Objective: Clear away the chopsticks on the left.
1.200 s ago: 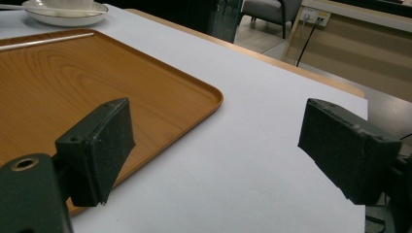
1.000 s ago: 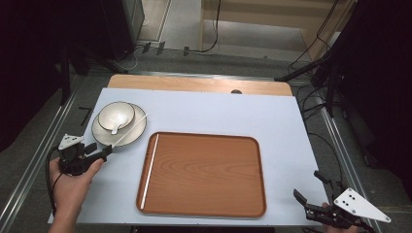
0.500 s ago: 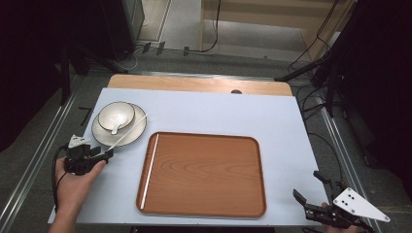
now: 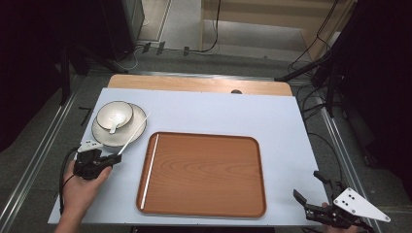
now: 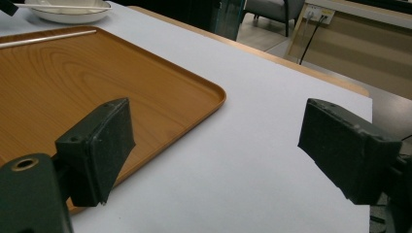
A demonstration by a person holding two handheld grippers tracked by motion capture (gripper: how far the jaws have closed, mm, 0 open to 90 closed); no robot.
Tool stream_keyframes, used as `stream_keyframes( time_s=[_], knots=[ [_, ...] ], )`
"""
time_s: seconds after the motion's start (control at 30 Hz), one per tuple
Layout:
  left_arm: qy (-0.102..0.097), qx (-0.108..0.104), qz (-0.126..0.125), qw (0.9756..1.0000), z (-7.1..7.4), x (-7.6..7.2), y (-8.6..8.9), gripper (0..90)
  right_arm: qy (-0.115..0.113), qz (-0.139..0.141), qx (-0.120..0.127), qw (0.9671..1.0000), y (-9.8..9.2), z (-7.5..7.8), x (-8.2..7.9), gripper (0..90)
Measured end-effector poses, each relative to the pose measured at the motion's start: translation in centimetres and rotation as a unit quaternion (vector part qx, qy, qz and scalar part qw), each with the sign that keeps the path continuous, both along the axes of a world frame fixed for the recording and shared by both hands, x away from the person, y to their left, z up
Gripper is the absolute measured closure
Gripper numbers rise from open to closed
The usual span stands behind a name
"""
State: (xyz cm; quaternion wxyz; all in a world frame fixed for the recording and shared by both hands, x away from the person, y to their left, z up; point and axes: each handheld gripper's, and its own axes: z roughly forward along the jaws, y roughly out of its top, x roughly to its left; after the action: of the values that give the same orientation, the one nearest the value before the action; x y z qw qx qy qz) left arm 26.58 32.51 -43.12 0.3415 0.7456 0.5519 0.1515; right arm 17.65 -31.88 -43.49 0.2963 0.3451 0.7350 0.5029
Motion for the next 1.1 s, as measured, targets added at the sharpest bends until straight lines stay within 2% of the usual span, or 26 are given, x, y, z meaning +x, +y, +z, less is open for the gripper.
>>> stream_keyframes(
  time_s=[0.13,0.23,0.4,0.53,0.77,0.97,1.1],
  knots=[
    [0.001,-0.016,-0.004,0.9999,0.5,-0.5,-1.4,84.3,0.000,0.000,0.001,1.0000,-0.1,0.0,0.0,13.2],
    [-0.003,-0.021,-0.006,0.9998,0.9,-1.1,-2.5,84.3,0.000,-0.001,0.002,1.0000,-0.1,0.0,0.0,13.2],
    [0.000,-0.050,-0.003,0.9988,1.2,-1.9,-4.3,84.3,-0.001,-0.001,0.002,1.0000,-0.1,0.0,0.0,13.2],
    [0.005,-0.064,-0.003,0.9979,1.2,-2.5,-5.7,84.2,-0.001,-0.001,0.003,1.0000,-0.1,0.1,-0.1,13.2],
    [0.021,-0.072,0.015,0.9971,0.6,-3.7,-7.7,84.2,-0.001,0.000,0.004,1.0000,-0.1,0.1,-0.1,13.2],
    [0.033,-0.064,0.022,0.9971,-0.2,-4.6,-9.2,84.1,-0.001,0.001,0.003,1.0000,-0.1,0.0,0.0,13.2],
    [0.040,-0.069,0.035,0.9962,-0.8,-5.0,-10.0,84.1,-0.001,0.001,0.003,1.0000,-0.1,0.0,0.0,13.2]
  ],
)
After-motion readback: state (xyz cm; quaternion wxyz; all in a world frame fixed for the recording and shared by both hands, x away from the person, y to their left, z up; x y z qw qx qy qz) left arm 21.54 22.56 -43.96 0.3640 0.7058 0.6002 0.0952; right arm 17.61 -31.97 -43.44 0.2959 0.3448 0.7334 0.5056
